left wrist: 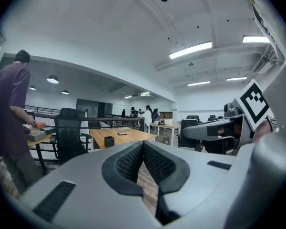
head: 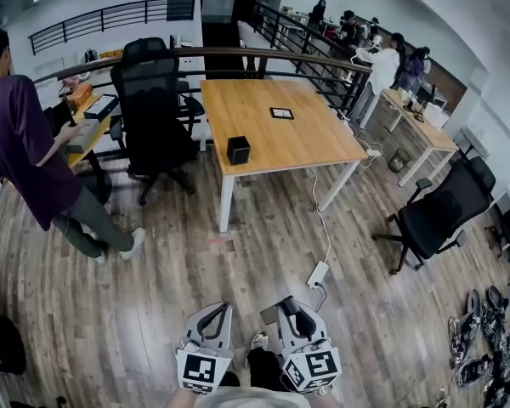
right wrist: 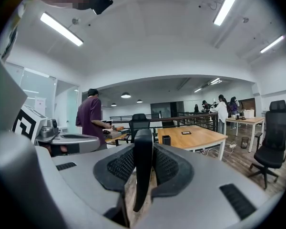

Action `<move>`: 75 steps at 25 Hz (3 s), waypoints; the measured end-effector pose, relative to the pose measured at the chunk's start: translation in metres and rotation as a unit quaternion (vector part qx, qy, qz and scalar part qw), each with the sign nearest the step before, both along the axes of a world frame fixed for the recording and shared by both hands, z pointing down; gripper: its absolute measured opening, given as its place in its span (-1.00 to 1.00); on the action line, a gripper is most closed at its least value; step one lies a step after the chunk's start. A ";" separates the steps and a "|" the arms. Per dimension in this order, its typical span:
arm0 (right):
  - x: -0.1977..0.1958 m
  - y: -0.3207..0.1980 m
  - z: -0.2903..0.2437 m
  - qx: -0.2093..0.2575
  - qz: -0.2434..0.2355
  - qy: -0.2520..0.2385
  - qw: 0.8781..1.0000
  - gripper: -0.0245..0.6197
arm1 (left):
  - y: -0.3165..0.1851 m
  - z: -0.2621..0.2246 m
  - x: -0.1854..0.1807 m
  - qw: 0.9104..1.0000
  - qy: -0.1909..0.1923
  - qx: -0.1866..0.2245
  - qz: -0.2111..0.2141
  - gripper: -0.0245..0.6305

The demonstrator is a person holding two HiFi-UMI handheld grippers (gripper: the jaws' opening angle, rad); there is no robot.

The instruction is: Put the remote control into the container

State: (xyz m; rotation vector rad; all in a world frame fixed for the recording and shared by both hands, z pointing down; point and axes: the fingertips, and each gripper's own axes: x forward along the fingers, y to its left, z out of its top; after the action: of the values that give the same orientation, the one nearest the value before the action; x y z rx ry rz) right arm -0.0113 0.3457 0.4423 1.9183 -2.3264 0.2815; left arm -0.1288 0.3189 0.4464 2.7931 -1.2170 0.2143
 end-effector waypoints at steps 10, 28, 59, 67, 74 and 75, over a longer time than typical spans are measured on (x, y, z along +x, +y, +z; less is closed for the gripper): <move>0.023 -0.070 0.012 -0.004 -0.015 -0.006 1.000 -0.60 | -0.065 0.008 0.020 1.000 0.001 -0.001 -0.018 -0.89; 0.098 -0.228 0.006 -0.002 -0.067 -0.019 0.998 -0.60 | -0.211 -0.004 0.105 0.999 -0.003 0.005 -0.052 -0.89; 0.180 -0.378 0.028 -0.008 -0.120 -0.021 0.993 -0.60 | -0.356 0.009 0.179 0.992 -0.014 -0.013 -0.127 -0.89; 0.173 -0.448 0.028 -0.014 -0.108 -0.003 0.994 -0.60 | -0.438 0.010 0.176 0.994 0.001 -0.008 -0.105 -0.89; 0.161 -0.524 0.018 -0.019 -0.088 0.005 0.996 -0.60 | -0.515 0.015 0.163 0.995 0.014 -0.025 -0.091 -0.89; 0.159 -0.535 0.016 -0.020 -0.086 0.009 0.996 -0.60 | -0.527 0.013 0.162 0.996 0.018 -0.021 -0.087 -0.89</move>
State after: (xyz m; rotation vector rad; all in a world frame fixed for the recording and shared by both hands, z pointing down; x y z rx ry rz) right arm 0.1475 -0.1889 0.4587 1.6833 -2.4343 0.2893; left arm 0.0331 -0.2079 0.4598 2.6246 -1.4191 0.1736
